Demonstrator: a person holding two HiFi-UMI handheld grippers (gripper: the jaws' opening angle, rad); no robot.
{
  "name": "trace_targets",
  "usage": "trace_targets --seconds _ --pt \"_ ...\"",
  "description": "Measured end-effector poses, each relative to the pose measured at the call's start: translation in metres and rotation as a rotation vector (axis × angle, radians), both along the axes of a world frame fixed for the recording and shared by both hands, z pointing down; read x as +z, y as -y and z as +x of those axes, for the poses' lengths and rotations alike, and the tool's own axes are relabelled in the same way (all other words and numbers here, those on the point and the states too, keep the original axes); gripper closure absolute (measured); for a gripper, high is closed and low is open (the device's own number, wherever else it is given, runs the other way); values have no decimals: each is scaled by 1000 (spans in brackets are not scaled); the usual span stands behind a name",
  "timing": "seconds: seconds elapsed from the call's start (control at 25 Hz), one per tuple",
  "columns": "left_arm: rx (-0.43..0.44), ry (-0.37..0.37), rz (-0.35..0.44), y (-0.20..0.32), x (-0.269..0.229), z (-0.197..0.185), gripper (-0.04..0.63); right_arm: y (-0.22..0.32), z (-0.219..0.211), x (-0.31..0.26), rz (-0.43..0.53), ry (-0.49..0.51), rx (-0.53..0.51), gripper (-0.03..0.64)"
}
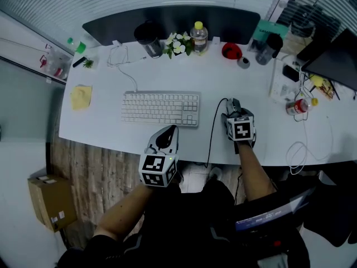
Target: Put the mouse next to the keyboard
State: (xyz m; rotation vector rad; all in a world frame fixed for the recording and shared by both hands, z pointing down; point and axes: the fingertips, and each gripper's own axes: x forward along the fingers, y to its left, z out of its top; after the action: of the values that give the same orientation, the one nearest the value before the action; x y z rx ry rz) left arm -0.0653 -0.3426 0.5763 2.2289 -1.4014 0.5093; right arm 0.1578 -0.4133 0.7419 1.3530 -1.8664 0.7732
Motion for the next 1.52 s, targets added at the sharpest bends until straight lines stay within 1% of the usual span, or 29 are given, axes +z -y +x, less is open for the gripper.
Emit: trace_targets --seconds 0.12,0.24,0.4,0.52,0.64,0.72,0.8,0.88,0.96,1.0,1.04,1.12,1.24,1.36,1.44,1.52 --pt "-2 -4 17 1 -9 -5 565 -5 0 -8 6 0 10 235" --pt "-5 -12 39 4 -21 -8 565 -9 0 -26 36 5 12 235" --pt "25 17 116 10 -45 -6 565 -16 -5 -68 103 0 -53 235" --pt "63 4 165 14 -65 -2 565 -21 -11 -105 155 45 -58 239" --pt "96 -28 219 19 -87 1 565 -23 -14 -148 223 92 -47 250" --pt "107 -50 249 21 -104 3 565 -26 -17 -183 286 130 -47 291" --pt "101 -62 254 23 -118 2 565 -30 -21 -218 354 166 -55 322" --pt "100 -93 256 24 -131 0 565 -35 -23 -251 411 188 -54 343" --pt "91 -130 291 24 -150 -2 565 -43 -25 -279 441 204 -51 369" --pt "79 -140 320 23 -160 -4 566 -47 -26 -292 448 209 -54 395" --pt "72 -143 348 22 -171 -5 566 -52 -28 -304 456 214 -62 416" --pt "84 -130 376 18 -184 -4 566 -61 -31 -329 493 227 -79 417" --pt "115 -128 357 13 -194 2 566 -74 -31 -363 570 243 -84 436" --pt "147 -158 345 6 -207 10 566 -88 -32 -391 631 268 -98 495" --pt "175 -161 372 2 -221 17 566 -98 -34 -406 656 291 -115 497" --pt "185 -155 407 0 -235 20 566 -104 -33 -418 680 298 -108 506"
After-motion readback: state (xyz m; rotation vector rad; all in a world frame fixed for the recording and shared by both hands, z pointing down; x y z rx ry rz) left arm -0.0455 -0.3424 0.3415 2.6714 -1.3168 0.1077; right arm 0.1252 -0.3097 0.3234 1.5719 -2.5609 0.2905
